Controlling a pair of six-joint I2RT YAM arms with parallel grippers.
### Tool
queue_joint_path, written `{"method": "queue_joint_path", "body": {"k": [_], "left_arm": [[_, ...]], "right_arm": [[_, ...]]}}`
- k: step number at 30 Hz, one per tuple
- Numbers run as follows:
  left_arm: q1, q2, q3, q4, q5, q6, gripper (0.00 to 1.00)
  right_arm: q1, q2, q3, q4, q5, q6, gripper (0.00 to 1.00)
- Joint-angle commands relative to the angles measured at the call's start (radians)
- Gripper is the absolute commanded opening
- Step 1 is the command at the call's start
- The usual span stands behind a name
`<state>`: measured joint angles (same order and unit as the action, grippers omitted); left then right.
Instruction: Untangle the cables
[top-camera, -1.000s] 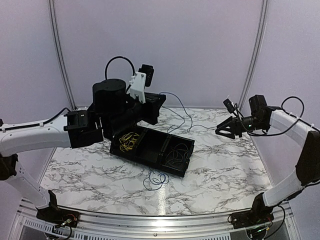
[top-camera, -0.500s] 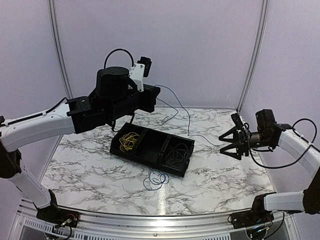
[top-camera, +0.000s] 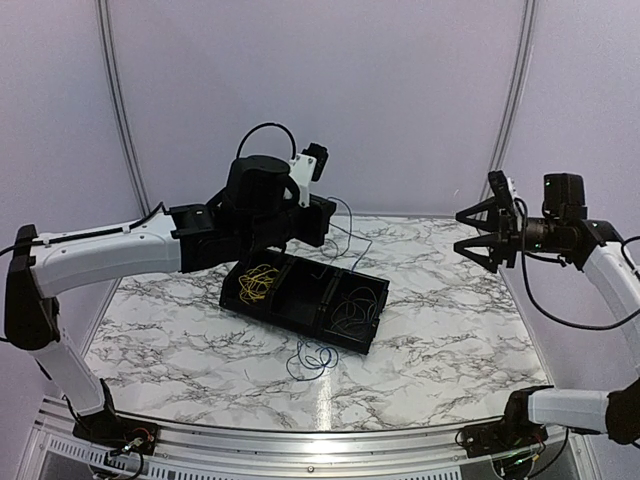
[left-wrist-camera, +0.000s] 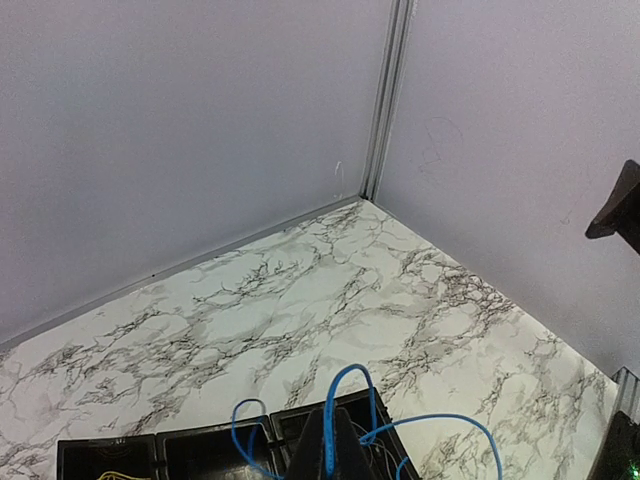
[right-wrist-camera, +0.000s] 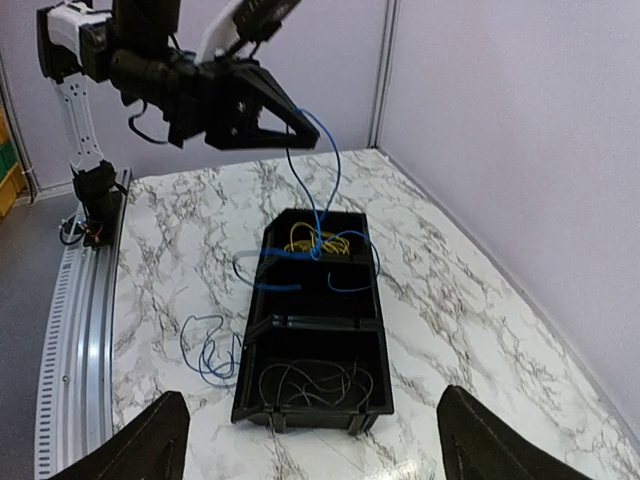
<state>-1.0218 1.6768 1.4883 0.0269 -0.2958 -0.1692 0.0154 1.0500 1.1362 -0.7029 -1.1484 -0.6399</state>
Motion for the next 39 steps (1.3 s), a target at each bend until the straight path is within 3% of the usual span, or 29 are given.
{"method": "queue_joint_path", "body": {"k": [1,9,30,39], "left_arm": [[0.002,-0.028,0.012,0.018,0.016,0.01,0.0],[0.003,-0.037,0.025,-0.025,-0.003,0.087,0.0],[0.082,-0.121,-0.018,-0.157,-0.077,0.303,0.0],[0.092,-0.008,-0.023,-0.152,-0.004,0.277,0.0]], "right_arm": [[-0.005,-0.015,-0.167,0.185,0.198,0.155,0.85],[-0.083,-0.009,-0.389,0.343,0.295,0.197,0.84],[-0.088,0.017,-0.418,0.364,0.331,0.171,0.83],[-0.088,0.041,-0.415,0.357,0.335,0.158,0.83]]}}
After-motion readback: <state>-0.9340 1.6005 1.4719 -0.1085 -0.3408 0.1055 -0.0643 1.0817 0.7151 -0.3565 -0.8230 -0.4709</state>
